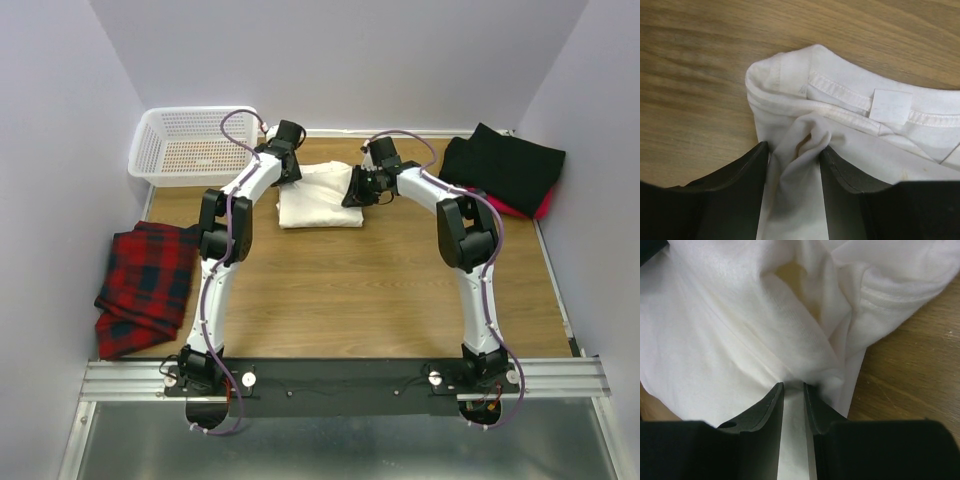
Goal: Fold and stack the t-shirts
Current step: Smooth out wrinkles on the folded tshirt
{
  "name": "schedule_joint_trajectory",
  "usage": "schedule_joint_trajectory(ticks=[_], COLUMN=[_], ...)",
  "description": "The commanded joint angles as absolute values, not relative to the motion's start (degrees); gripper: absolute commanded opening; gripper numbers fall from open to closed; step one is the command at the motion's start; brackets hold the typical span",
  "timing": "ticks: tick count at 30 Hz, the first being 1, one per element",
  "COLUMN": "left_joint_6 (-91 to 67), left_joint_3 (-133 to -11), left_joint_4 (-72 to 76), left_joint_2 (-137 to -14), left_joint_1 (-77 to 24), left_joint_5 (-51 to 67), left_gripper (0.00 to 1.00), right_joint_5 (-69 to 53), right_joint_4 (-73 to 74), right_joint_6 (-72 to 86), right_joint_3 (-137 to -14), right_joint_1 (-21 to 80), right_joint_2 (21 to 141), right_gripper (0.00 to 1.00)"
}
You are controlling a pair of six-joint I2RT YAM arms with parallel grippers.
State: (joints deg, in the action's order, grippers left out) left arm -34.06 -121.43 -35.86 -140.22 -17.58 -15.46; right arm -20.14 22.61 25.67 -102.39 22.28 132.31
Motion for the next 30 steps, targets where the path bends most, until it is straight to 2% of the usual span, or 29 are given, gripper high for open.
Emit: schedule_joint_trajectory(ticks=[1, 6, 9, 15, 19, 21, 30], left_joint_6=[-34.19, -32.52, -30.77, -27.95, -27.07, -26.81, -27.42], left_joint_3=[-118.84, -111.47, -108.82, -103.20, -96.69, -92.23, -79.46], left_joint_4=[-37.90, -32.09, -29.27, -28.65, -26.82, -25.76, -22.15], left_joint_2=[-138.62, -129.05, -124.39, -118.83, -114.36, -112.68, -106.17], left_joint_1=[-16.35, -16.35, -16.35, -16.44, -16.87, -17.05, -19.16], left_joint_5=[-20.13, -16.44, -13.72, -9.50, -5.37, -2.82, 2.11], left_gripper=[0.54, 0.54, 0.54, 0.53, 0.53, 0.54, 0.54], right_joint_5=[-16.18, -11.71, -9.15, -4.57, -6.23, -7.64, -20.12], right_joint_4=[26.81, 26.81, 26.89, 27.16, 27.77, 27.78, 27.60], right_joint_6=[24.00, 23.29, 23.55, 22.33, 19.17, 17.67, 15.82], right_joint_3=[-100.81, -101.95, -102.22, -102.04, -103.01, -103.27, -110.03], right_joint_1=[22.41, 22.33, 22.41, 22.32, 21.80, 21.36, 15.91], right_joint_2=[131.93, 127.37, 124.03, 119.88, 121.28, 122.87, 130.51], right_gripper=[0.31, 0.31, 0.35, 0.59, 0.85, 0.93, 0.94])
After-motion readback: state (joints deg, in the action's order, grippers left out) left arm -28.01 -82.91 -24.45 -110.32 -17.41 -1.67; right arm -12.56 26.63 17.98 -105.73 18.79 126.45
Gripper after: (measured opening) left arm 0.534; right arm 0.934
